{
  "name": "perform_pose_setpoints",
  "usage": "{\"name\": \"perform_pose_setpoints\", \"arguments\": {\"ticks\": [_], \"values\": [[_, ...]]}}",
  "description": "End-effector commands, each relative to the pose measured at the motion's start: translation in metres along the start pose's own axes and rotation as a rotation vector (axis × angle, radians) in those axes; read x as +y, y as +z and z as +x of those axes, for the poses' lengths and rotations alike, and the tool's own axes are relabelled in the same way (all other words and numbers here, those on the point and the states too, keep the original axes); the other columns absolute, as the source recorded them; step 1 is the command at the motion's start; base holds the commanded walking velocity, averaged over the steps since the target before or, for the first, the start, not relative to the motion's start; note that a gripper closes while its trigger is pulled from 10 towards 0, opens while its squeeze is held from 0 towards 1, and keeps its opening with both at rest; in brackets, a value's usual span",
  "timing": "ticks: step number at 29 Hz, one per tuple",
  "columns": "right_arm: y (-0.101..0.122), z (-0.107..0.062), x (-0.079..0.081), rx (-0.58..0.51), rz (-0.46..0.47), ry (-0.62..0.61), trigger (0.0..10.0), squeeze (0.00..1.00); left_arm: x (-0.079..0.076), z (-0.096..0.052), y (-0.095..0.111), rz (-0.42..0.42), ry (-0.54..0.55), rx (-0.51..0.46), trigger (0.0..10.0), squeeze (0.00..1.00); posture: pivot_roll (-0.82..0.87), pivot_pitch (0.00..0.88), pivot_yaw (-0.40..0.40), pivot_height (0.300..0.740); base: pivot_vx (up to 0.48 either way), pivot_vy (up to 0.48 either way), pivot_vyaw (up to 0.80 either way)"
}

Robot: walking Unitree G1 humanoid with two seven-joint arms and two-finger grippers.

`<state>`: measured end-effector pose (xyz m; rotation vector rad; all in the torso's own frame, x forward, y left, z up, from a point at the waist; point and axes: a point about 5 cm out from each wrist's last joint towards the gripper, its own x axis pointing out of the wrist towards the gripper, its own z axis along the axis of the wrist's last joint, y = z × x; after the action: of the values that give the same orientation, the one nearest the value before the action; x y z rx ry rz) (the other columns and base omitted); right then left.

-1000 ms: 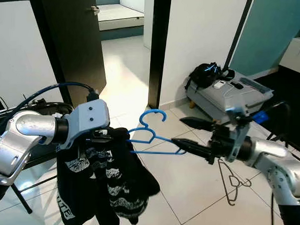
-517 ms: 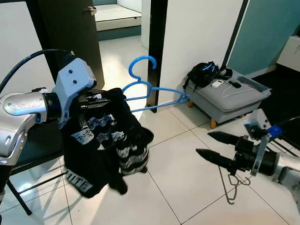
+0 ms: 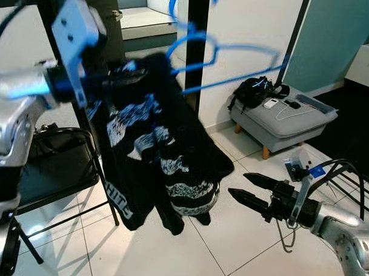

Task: Hang hanger

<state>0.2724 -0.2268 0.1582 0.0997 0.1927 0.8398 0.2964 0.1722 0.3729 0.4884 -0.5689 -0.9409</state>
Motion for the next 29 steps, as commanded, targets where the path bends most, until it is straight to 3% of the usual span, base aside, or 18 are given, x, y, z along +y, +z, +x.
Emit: {"name": "perform_pose_setpoints", "arguments": {"ticks": [1,8,11,15,21,29], "values": [[0.001,-0.002,0.000,-0.025,0.006,-0.005,10.0,0.00,0.004,-0.002,0.009,0.002,0.011,-0.044,0.0,0.00,0.00,0.000,0.055,0.740,0.000,0.000,0.00],[0.005,-0.003,0.006,-0.068,0.033,0.049,10.0,0.00,0.008,0.003,0.024,0.005,0.009,-0.113,0.0,0.00,0.00,0.000,0.056,0.740,0.000,0.000,0.00],[0.004,0.001,0.016,-0.069,0.051,0.116,10.0,0.00,0.009,0.006,0.035,0.011,0.009,-0.157,0.0,0.00,0.01,0.000,0.055,0.740,0.000,0.000,0.00],[0.002,0.004,0.043,-0.030,0.079,0.318,10.0,0.00,0.011,0.010,0.042,0.016,0.005,-0.189,0.0,0.00,0.00,0.000,0.056,0.740,0.000,0.000,0.00],[0.002,0.005,0.045,-0.026,0.077,0.324,10.0,0.00,0.010,0.011,0.044,0.012,0.001,-0.202,0.0,0.00,0.00,0.000,0.056,0.740,0.000,0.000,0.00],[0.008,0.007,0.035,-0.065,0.062,0.260,10.0,0.00,0.007,0.016,0.051,0.014,-0.013,-0.226,0.0,0.00,0.01,0.000,0.055,0.740,0.000,0.000,0.00]]}}
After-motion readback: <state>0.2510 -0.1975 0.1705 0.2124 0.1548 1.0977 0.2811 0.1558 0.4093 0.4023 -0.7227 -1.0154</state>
